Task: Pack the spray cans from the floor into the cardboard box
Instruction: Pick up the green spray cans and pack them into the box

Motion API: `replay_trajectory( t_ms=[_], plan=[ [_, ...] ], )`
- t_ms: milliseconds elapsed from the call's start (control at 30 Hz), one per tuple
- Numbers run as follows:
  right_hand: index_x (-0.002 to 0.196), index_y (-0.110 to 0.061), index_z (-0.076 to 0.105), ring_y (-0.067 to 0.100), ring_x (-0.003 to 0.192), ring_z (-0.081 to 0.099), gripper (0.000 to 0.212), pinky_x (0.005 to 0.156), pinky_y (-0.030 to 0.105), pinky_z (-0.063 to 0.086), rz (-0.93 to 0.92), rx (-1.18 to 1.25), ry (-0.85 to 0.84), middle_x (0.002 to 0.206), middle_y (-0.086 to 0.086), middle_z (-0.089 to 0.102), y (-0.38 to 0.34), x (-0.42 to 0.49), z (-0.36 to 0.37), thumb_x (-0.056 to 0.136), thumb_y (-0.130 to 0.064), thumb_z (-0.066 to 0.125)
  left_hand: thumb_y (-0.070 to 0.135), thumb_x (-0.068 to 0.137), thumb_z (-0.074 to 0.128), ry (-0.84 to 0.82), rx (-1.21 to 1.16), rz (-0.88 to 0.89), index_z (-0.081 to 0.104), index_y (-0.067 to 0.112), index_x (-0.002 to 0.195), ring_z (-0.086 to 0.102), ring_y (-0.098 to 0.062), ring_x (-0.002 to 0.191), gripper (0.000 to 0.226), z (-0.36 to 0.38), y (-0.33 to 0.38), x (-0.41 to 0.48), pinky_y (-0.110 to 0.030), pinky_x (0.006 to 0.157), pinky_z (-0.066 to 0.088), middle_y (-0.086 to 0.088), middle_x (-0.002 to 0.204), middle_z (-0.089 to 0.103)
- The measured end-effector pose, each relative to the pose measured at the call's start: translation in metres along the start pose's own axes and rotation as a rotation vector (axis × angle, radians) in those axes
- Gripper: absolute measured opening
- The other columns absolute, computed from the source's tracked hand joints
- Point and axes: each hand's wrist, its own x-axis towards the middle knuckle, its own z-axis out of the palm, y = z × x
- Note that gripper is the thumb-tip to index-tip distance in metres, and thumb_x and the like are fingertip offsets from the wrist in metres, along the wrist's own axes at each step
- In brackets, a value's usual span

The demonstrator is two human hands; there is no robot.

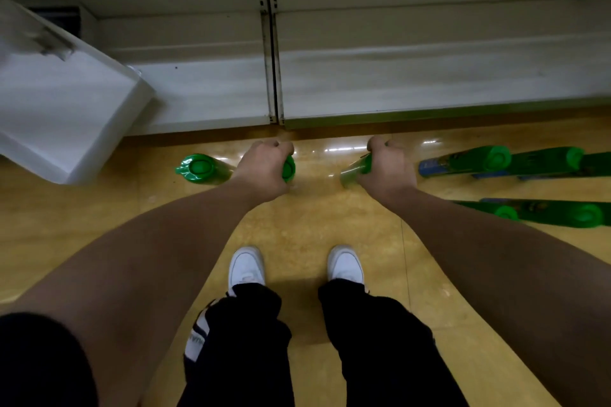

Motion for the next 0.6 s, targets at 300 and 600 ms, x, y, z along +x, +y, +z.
replay_trajectory(
  t_ms=[300, 600],
  plan=[
    [0.124, -0.018, 0.051, 0.030, 0.104, 0.054, 0.056, 0.084, 0.040, 0.053, -0.077, -0.057, -0.062, 0.112, 0.009, 0.054, -0.086, -0.101, -0.201, 0.077, -0.018, 0.081, 0.019, 0.071, 0.085, 0.040, 0.017, 0.046, 0.056, 0.019, 0.121, 0.056, -0.024, 0.098, 0.058, -0.188, 0.071, -0.106, -0.033, 0.074, 0.047, -0.003, 0.103, 0.054],
    [0.122, -0.016, 0.058, 0.028, 0.099, 0.060, 0.062, 0.072, 0.032, 0.047, -0.332, -0.218, -0.078, 0.115, 0.009, 0.061, -0.170, -0.209, -0.405, 0.068, -0.027, 0.088, 0.036, 0.064, 0.087, 0.251, 0.101, -0.011, 0.061, 0.022, 0.114, 0.062, -0.032, 0.103, 0.058, -0.366, 0.144, -0.240, -0.032, 0.076, 0.049, -0.010, 0.110, 0.065]
  ],
)
